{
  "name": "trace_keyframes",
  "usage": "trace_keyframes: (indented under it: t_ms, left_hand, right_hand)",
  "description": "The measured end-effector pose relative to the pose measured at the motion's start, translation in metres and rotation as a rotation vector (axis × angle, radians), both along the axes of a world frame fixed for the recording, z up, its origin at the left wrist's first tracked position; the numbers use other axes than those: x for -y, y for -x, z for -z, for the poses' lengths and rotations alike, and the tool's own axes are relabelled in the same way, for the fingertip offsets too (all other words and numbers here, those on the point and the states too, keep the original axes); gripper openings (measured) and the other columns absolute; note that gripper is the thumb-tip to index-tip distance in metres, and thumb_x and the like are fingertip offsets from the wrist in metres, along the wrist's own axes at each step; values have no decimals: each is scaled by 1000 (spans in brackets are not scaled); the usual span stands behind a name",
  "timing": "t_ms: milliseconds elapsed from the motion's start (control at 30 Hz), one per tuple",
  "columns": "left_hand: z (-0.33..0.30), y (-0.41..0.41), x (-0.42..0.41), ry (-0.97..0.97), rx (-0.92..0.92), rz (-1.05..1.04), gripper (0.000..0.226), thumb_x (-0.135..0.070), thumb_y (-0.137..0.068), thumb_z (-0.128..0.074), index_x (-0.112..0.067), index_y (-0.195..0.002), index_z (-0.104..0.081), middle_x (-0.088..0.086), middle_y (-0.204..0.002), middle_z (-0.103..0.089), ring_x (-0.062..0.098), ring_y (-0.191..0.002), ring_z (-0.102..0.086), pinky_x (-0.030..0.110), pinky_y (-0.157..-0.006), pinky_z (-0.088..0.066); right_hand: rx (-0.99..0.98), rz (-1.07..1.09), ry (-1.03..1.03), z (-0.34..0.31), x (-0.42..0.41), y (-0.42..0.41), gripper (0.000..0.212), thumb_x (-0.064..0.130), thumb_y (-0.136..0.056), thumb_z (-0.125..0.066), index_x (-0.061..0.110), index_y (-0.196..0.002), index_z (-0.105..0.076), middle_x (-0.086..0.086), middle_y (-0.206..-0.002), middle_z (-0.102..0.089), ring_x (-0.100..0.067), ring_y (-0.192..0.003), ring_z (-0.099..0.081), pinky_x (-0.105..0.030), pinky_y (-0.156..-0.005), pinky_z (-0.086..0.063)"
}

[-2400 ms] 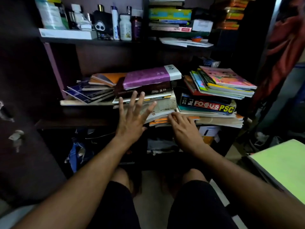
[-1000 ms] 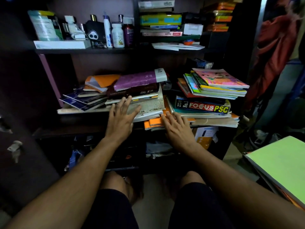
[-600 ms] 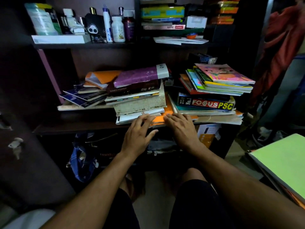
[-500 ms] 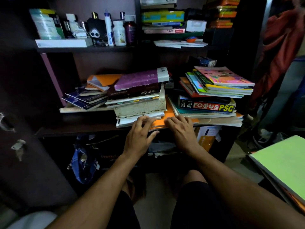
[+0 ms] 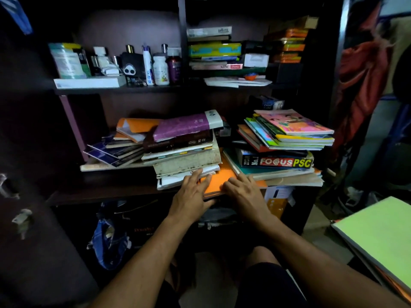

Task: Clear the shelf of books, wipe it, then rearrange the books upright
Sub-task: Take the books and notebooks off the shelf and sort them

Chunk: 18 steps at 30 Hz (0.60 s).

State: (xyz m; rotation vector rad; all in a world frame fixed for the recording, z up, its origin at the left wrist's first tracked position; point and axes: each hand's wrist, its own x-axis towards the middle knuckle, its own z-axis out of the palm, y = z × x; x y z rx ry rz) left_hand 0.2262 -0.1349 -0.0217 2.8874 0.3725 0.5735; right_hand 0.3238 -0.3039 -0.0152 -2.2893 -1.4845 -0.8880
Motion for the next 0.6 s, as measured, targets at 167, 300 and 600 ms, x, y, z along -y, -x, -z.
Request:
trace_keyframes:
  t_ms: [167,300,600]
  left_hand:
    - [-6,7,-7,14,-64,56,91,-42,-85,-73,-31,-160,-22,-2,-166,-8,25,-148,-17,43,-114,-37]
    - [-9,16,-5,-21,-92,89,91,-32,-85,-67,-37,-160,-16,0,-168,0,26,-148,-16,45,-108,-43]
    - [-9,27,16,-169,-71,113,73,-30,-99,-54,-48,-157,-13,-6,-167,-15,27,-144,-25,39,-93,-54]
  right_hand:
    - [50,-26,-62,6,9,11,27,17,-77,-83,20,-90,-59,2,-85,-60,-21,-80,-45,-37,-70,-36]
    - [47,-36,-43,7,14,21,22,22,-81,-81,21,-92,-62,3,-86,-60,-19,-82,-43,-32,-72,-28]
    - [-160,21,53,6,67,15,49,57,-96,-46,21,-127,-58,1,-132,-59,-20,-122,-56,-51,-110,-38]
